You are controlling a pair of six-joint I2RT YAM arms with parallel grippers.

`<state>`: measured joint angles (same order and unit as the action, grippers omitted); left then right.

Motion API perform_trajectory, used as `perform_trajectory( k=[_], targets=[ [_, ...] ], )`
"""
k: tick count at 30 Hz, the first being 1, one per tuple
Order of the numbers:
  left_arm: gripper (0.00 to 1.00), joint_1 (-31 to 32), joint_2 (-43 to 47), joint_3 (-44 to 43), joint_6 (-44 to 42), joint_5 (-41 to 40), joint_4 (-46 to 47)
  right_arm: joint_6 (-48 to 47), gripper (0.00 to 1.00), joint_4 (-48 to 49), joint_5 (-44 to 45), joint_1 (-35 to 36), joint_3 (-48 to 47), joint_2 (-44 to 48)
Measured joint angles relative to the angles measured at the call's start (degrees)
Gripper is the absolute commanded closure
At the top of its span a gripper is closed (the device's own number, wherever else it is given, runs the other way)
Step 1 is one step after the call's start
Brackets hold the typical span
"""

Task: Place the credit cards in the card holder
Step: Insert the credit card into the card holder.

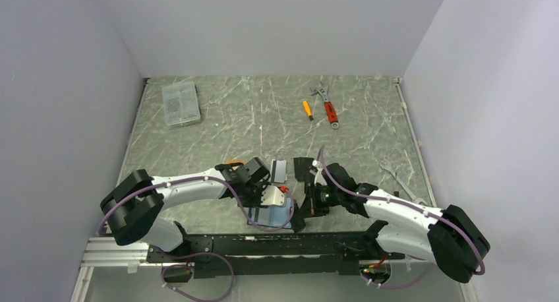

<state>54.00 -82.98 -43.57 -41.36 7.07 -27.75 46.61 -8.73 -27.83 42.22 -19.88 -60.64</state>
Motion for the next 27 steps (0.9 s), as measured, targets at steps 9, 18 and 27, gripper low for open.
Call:
perform_trajectory(
  k=[9,18,27],
  targets=[
    [0.62,-1.0,0.4,-0.5,-0.2,2.1,-1.7,-0.2,1.0,5.5,-4.2,0.6,-6.6,-6.5],
    [0.69,-3.0,3.0,-0.5,-2.0,4.3,-2.8,-0.5,1.0,12.7,-7.1,2.1,-10.2,-19.5],
    [0.74,-4.2,4.5,0.6,-3.6,5.7,-3.6,-0.9,1.0,14.4,-7.4,2.0,-11.4,-24.4]
  ],
)
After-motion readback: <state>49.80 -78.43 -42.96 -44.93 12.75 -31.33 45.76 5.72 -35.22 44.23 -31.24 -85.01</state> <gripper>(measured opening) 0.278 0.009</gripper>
